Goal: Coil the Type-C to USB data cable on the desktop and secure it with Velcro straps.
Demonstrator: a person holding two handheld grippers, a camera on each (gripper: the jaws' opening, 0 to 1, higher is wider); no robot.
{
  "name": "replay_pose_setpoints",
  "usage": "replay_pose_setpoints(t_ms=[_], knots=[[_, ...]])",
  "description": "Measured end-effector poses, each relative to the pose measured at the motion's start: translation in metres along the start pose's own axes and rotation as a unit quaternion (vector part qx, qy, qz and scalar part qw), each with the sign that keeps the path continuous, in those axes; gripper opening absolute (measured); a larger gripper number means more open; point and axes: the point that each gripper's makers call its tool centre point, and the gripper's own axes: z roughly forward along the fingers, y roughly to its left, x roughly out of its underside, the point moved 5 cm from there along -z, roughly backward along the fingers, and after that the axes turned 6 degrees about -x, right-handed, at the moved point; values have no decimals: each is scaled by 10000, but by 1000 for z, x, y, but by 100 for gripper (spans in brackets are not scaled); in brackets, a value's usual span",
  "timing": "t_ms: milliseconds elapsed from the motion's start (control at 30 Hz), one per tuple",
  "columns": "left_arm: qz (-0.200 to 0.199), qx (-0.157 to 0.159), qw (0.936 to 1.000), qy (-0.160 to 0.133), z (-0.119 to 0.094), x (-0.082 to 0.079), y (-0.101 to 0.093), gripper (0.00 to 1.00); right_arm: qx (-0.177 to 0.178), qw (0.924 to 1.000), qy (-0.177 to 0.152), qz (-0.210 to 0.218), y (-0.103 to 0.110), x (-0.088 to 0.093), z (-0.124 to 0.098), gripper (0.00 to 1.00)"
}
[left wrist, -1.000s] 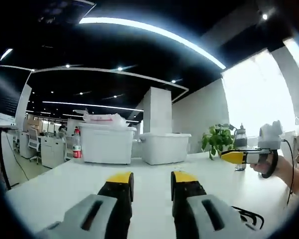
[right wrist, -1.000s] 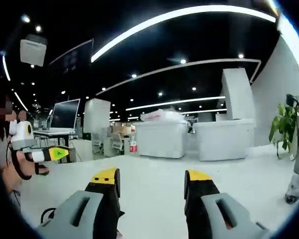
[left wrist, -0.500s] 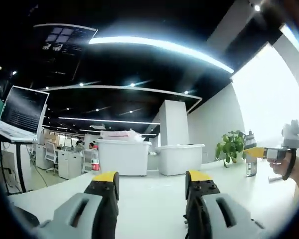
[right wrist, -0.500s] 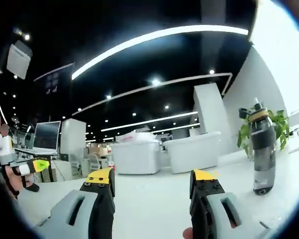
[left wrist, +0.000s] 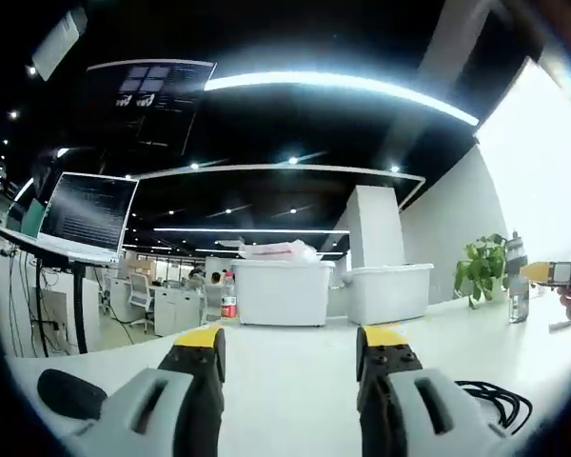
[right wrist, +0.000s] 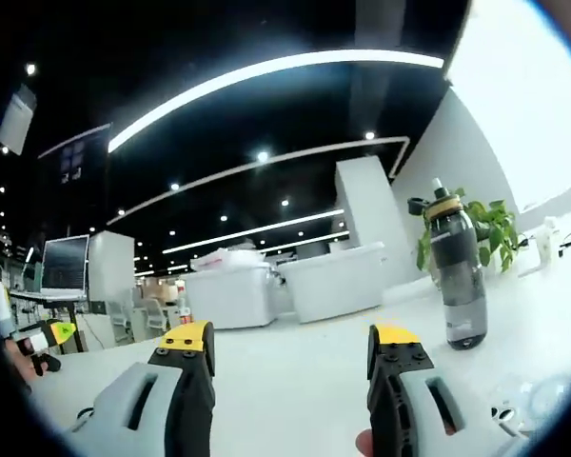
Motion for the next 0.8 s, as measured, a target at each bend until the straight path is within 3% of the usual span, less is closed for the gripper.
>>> replay_pose_setpoints(t_ms=[233,500,800], knots=[[-55,-47,9998,178,-5,15,4,57,207,9995,223,-93,-7,17,-2,64],[124,-7,9994,314,-6,30,0,57,185,9990,404,-64,-8,32,-3,64],[192,127,9995,195,-3,28,-6,57,244,9992,312,11,-12,35,-1,71]])
